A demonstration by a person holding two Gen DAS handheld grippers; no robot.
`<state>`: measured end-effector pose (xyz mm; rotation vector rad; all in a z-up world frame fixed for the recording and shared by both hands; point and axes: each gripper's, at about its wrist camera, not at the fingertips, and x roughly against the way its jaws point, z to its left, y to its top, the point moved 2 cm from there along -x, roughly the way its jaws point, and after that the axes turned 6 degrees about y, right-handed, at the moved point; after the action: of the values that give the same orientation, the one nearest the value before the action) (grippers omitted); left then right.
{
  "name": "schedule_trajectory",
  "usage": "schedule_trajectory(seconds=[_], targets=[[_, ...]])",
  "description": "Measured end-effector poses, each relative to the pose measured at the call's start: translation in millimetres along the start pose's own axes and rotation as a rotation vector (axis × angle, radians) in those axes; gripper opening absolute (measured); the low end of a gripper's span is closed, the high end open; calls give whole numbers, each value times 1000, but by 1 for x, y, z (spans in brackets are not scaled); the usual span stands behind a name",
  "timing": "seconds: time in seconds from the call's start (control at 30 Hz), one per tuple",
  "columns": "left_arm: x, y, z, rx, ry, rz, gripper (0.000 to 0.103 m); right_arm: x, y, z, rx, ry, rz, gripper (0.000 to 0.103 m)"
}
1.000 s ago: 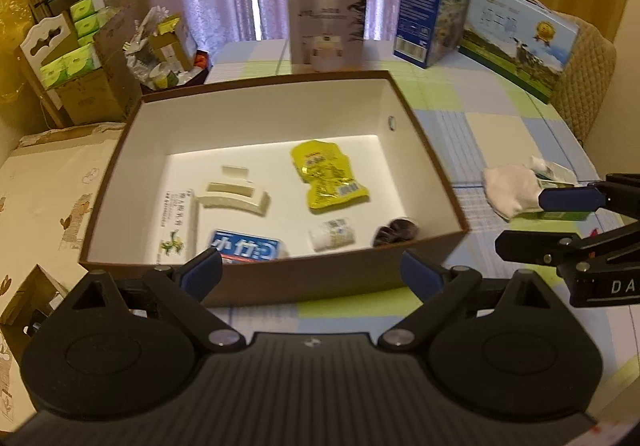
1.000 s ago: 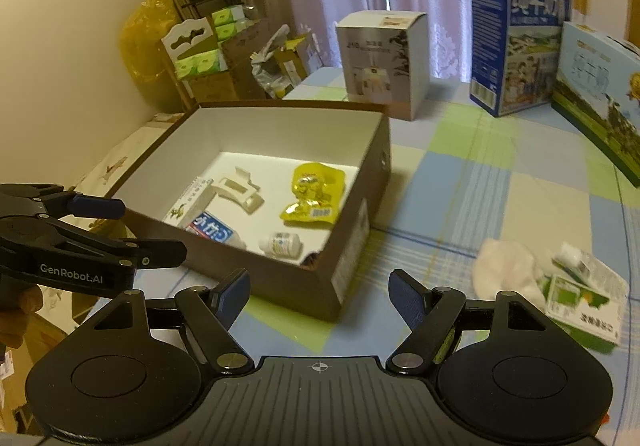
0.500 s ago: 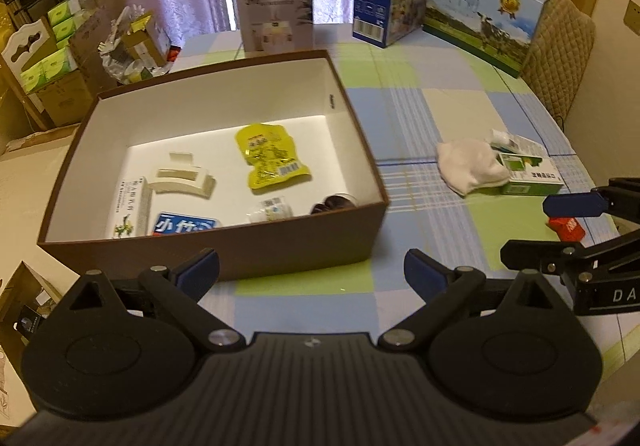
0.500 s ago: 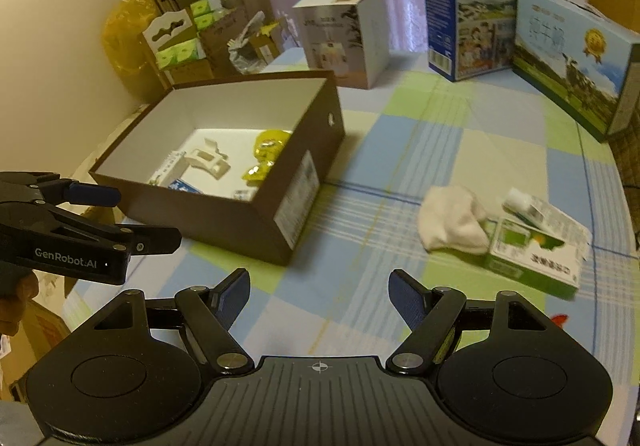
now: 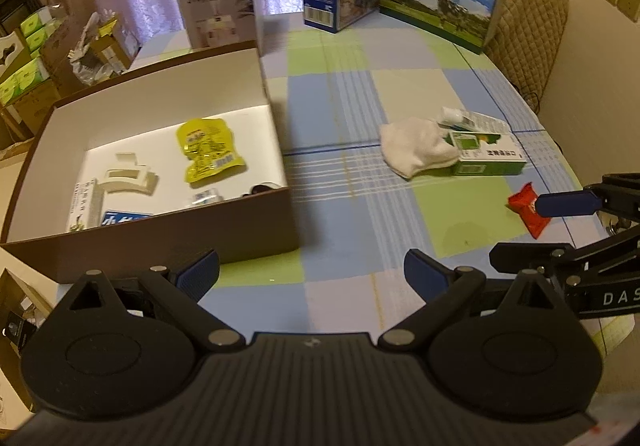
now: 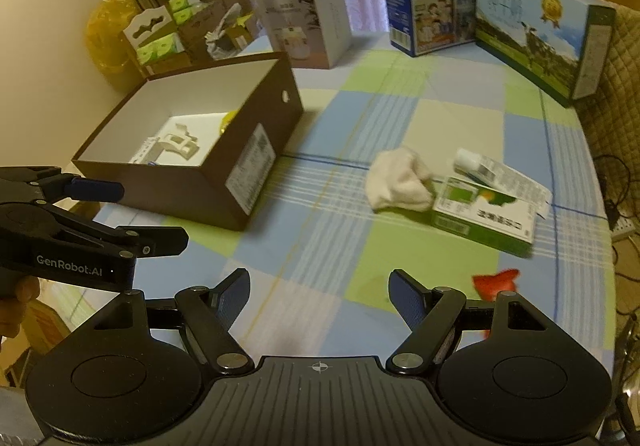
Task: Organize objects
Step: 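Withdraw both grippers from the box toward the remaining items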
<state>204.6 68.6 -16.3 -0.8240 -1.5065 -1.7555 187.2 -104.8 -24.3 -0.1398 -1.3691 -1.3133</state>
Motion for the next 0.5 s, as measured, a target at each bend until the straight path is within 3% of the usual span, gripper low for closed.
schedule_trajectory(seconds=[0.5], targets=[[-15, 11, -74, -87, -45, 12, 97, 24, -27, -62, -96, -98, 31, 74]])
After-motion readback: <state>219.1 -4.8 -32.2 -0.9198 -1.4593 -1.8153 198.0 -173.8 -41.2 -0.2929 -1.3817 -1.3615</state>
